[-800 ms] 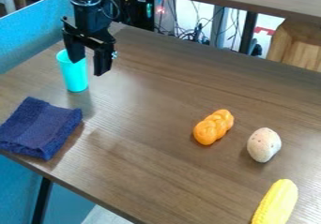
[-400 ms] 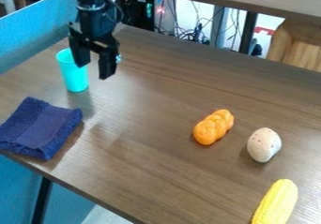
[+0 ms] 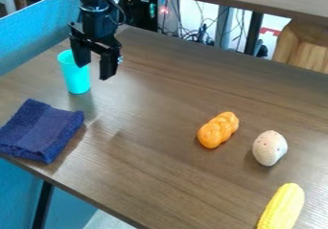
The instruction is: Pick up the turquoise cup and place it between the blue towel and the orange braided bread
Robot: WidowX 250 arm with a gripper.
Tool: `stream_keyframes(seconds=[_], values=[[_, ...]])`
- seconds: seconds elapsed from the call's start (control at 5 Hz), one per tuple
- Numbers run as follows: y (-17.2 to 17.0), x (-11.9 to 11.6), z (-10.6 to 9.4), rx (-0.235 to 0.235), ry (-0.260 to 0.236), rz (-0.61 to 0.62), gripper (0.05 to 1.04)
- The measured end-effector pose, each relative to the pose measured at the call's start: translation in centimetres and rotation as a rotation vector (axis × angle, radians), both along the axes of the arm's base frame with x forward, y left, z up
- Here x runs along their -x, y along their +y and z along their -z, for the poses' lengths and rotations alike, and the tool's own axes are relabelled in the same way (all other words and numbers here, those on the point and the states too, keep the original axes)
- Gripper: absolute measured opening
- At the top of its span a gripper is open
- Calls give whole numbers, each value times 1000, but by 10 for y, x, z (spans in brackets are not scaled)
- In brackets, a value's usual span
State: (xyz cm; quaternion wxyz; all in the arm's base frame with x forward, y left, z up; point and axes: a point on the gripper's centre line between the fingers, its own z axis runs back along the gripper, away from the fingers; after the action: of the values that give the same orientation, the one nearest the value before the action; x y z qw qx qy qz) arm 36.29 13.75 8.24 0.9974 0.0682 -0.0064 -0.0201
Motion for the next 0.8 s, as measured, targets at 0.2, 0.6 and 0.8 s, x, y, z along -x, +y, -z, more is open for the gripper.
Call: stream_keyframes(seconds=[0.2,0.6,0.8], values=[[16,-4,3,-87,42,-36,1004],[21,-10,-13,-100,38,-38,1004],[21,-9,-13,-97,43,-25,1004]])
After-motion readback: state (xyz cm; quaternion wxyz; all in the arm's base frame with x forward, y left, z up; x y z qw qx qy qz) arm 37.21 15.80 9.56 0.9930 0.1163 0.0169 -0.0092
